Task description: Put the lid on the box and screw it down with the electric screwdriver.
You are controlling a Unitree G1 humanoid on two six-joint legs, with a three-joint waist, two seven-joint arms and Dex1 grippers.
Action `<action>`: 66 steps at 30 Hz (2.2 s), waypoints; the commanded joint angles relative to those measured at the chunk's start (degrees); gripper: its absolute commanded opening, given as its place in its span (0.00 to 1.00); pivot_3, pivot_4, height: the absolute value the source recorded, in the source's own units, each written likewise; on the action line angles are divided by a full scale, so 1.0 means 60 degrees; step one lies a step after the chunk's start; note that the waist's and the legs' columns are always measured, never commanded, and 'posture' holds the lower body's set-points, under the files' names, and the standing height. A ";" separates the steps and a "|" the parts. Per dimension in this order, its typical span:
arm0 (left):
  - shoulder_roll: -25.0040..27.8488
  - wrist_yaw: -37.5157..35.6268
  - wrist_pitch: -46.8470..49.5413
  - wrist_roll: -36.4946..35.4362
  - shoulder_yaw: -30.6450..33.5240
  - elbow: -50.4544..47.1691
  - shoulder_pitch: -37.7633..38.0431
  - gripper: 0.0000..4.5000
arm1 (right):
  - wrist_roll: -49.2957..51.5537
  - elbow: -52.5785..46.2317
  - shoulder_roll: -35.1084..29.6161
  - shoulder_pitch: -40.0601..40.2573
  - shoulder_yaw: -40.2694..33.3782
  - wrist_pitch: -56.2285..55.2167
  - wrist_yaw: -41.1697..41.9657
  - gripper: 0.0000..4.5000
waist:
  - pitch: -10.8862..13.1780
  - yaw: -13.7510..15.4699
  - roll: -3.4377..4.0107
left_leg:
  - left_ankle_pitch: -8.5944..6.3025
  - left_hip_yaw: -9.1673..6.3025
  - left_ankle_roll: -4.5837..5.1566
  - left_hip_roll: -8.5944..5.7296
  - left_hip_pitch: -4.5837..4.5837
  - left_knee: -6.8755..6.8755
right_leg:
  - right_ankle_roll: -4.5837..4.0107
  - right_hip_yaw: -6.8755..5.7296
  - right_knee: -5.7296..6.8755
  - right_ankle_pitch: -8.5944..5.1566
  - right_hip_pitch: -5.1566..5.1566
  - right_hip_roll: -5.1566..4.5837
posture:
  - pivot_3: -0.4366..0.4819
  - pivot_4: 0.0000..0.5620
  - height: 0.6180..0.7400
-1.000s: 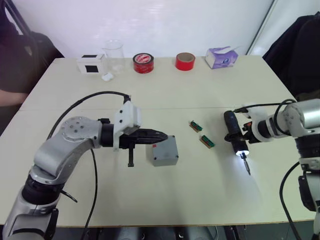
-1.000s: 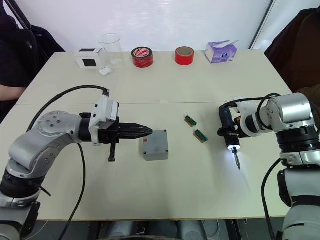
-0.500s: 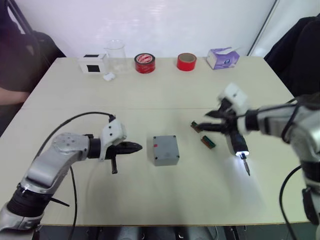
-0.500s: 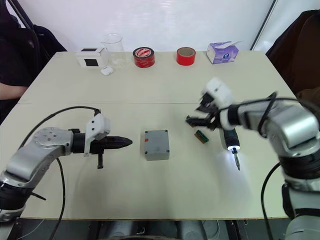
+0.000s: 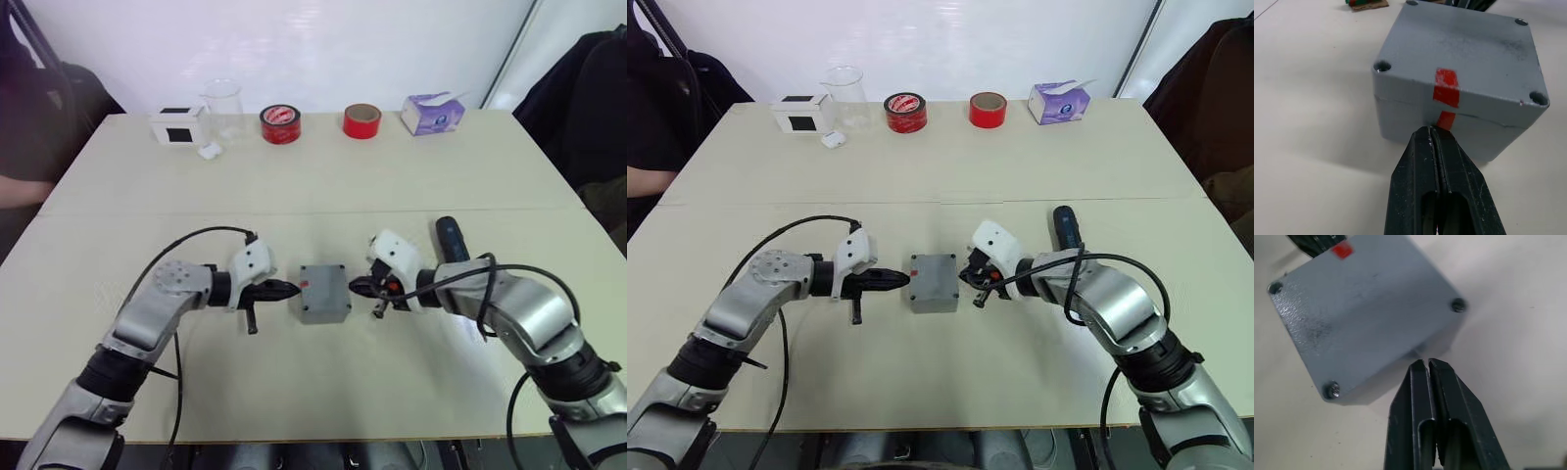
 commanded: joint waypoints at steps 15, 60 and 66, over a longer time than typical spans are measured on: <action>0.0179 -0.0553 -0.1231 0.0984 -0.0005 0.0982 -0.0565 0.00 | -0.0058 -0.0815 -0.0973 -0.0407 -0.0598 0.0142 0.0480 0.01 | -0.0001 -0.0065 -0.0001 | 0.0000 -0.0002 0.0000 0.0002 0.0003 0.0004 | 0.0000 -0.0003 0.0005 0.0000 0.0001 0.0000 | 0.48 0.27 1.00; 0.0875 -0.0717 0.0018 0.0035 0.1034 -0.1108 -0.0059 0.00 | -0.1025 0.0466 0.0109 0.0104 -0.1788 -0.1516 0.0927 0.01 | -0.0004 -0.0062 -0.0009 | 0.0001 -0.0001 -0.0002 0.0002 0.0005 0.0007 | 0.0000 0.0001 0.0015 0.0000 0.0003 0.0002 | 0.48 0.27 1.00; 0.0837 -0.0482 0.0766 -0.1011 0.1883 -0.1887 -0.0484 0.00 | -0.1385 0.1751 0.0277 -0.0249 -0.2307 -0.2240 0.0492 0.13 | -0.0005 -0.0029 -0.0009 | 0.0002 0.0000 -0.0004 0.0001 0.0006 0.0007 | 0.0000 0.0003 0.0017 0.0000 0.0004 -0.0001 | 0.48 0.27 1.00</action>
